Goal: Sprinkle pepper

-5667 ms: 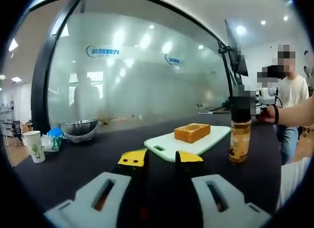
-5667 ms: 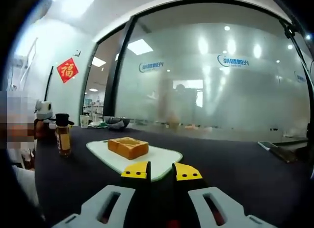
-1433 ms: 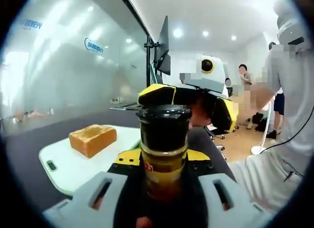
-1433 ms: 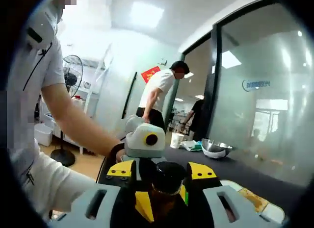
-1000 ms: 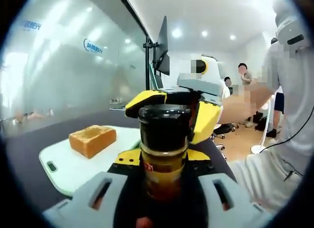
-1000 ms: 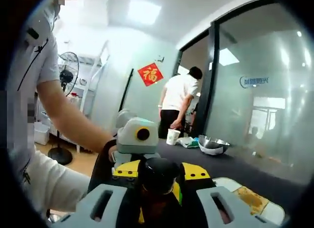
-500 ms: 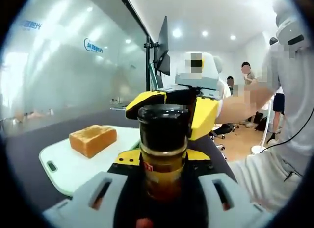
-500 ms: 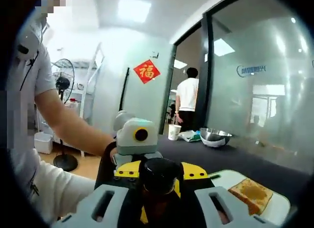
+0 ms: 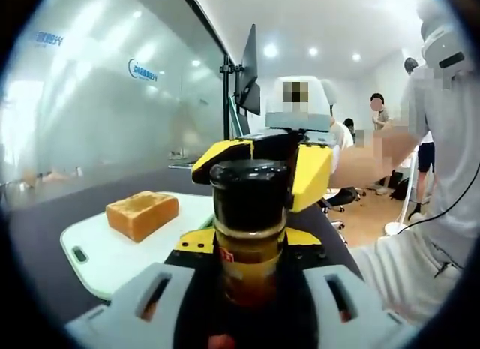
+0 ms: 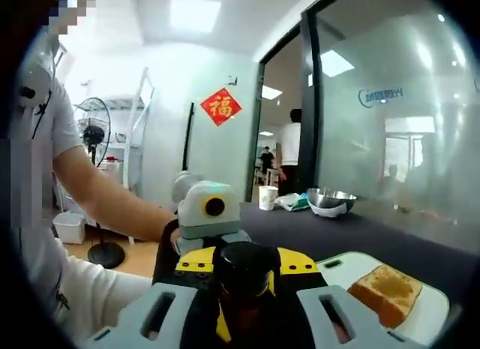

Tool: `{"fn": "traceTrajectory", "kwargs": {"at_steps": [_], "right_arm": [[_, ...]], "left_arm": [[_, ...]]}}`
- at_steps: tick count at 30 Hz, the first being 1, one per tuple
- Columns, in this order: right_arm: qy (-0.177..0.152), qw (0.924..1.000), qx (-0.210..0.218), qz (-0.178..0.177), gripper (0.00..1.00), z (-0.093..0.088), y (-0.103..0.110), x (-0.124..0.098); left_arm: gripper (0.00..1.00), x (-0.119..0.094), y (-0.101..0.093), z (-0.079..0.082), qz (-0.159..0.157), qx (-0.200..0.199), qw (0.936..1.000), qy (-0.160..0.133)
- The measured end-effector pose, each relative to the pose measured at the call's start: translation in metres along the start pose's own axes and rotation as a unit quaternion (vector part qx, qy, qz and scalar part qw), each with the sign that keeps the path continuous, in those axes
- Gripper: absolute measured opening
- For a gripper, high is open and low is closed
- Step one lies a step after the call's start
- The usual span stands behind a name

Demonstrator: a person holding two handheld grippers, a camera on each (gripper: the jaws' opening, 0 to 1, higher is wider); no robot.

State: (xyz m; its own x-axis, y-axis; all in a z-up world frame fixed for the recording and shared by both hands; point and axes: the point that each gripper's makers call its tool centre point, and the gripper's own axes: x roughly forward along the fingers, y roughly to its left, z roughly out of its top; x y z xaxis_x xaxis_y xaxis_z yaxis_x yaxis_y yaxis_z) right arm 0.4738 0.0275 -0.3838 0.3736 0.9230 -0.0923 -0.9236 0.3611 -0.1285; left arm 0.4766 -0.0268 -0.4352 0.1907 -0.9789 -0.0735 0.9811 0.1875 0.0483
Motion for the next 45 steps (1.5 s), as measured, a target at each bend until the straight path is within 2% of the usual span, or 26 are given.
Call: {"fn": "traceTrajectory", "kwargs": {"at_steps": [2, 3, 9, 13, 15, 18, 22, 28, 30, 31, 34, 35, 36, 38, 39, 40, 42, 43, 44, 45], "right_arm": [[0.002, 1.0, 0.003, 0.001, 0.22, -0.001, -0.001, 0.001], [0.003, 0.9993, 0.036, 0.009, 0.22, 0.0, 0.001, 0.0], [-0.002, 0.9991, 0.042, 0.009, 0.23, 0.001, -0.006, 0.002], [0.001, 0.9967, 0.08, 0.014, 0.23, 0.002, -0.007, 0.003], [0.005, 0.9964, 0.083, 0.015, 0.23, 0.003, -0.008, 0.004], [0.011, 0.9907, 0.134, 0.022, 0.23, 0.004, -0.007, 0.005], [0.004, 0.9876, 0.155, 0.026, 0.23, 0.003, -0.011, 0.004], [0.002, 0.9713, 0.235, 0.039, 0.24, 0.004, -0.012, 0.005], [0.006, 0.9608, 0.273, 0.046, 0.24, 0.004, -0.014, 0.006], [0.008, 0.9586, 0.281, 0.047, 0.24, 0.004, -0.015, 0.006], [0.026, 0.9413, 0.333, 0.05, 0.24, 0.004, -0.015, 0.006], [0.028, 0.9377, 0.342, 0.053, 0.25, 0.004, -0.014, 0.006], [0.031, 0.9294, 0.364, 0.054, 0.25, 0.004, -0.014, 0.006], [0.028, 0.9042, 0.423, 0.054, 0.25, 0.005, -0.016, 0.006], [0.023, 0.8953, 0.442, 0.053, 0.25, 0.006, -0.018, 0.007], [0.022, 0.8751, 0.48, 0.055, 0.24, 0.007, -0.019, 0.007], [0.025, 0.8431, 0.534, 0.056, 0.24, 0.006, -0.021, 0.008], [0.026, 0.8208, 0.568, 0.059, 0.24, 0.005, -0.022, 0.008], [0.026, 0.7924, 0.606, 0.061, 0.24, 0.005, -0.024, 0.008], [0.029, 0.7747, 0.63, 0.049, 0.23, 0.0, -0.029, 0.009]], "left_arm": [[0.21, 0.0, 0.0, 0.0, 0.0, 0.001, 1.0, 0.0], [0.21, 0.0, -0.001, 0.0, -0.001, 0.003, 1.0, 0.0], [0.21, 0.0, 0.0, 0.0, 0.0, 0.002, 1.0, 0.0], [0.21, -0.001, 0.0, -0.001, 0.001, -0.001, 1.0, 0.0], [0.21, -0.001, 0.0, 0.0, 0.002, -0.001, 1.0, -0.001], [0.21, -0.002, 0.0, 0.0, 0.002, 0.0, 1.0, -0.002], [0.21, -0.002, 0.0, 0.0, 0.004, -0.002, 1.0, -0.002], [0.21, -0.002, 0.002, 0.0, 0.007, -0.004, 1.0, -0.002], [0.21, -0.002, 0.002, 0.0, 0.009, -0.005, 0.9999, -0.002], [0.21, -0.002, 0.002, 0.0, 0.009, -0.005, 0.9999, -0.002], [0.21, -0.002, 0.003, 0.0, 0.01, -0.006, 0.9999, -0.002], [0.21, -0.002, 0.002, 0.0, 0.01, -0.005, 0.9999, -0.002], [0.21, -0.002, 0.002, 0.0, 0.01, -0.005, 0.9999, -0.002], [0.21, -0.002, 0.002, 0.0, 0.01, -0.007, 0.9999, -0.002], [0.21, -0.002, 0.002, 0.0, 0.01, -0.007, 0.9999, -0.002], [0.21, -0.002, 0.002, 0.0, 0.009, -0.007, 0.9999, -0.002], [0.21, -0.003, 0.002, 0.0, 0.009, -0.006, 0.9999, -0.002], [0.21, -0.003, 0.001, 0.0, 0.009, -0.006, 0.9999, -0.002], [0.21, -0.003, 0.001, 0.0, 0.008, -0.005, 1.0, -0.002], [0.21, -0.003, 0.0, 0.0, 0.006, -0.001, 1.0, -0.002]]}}
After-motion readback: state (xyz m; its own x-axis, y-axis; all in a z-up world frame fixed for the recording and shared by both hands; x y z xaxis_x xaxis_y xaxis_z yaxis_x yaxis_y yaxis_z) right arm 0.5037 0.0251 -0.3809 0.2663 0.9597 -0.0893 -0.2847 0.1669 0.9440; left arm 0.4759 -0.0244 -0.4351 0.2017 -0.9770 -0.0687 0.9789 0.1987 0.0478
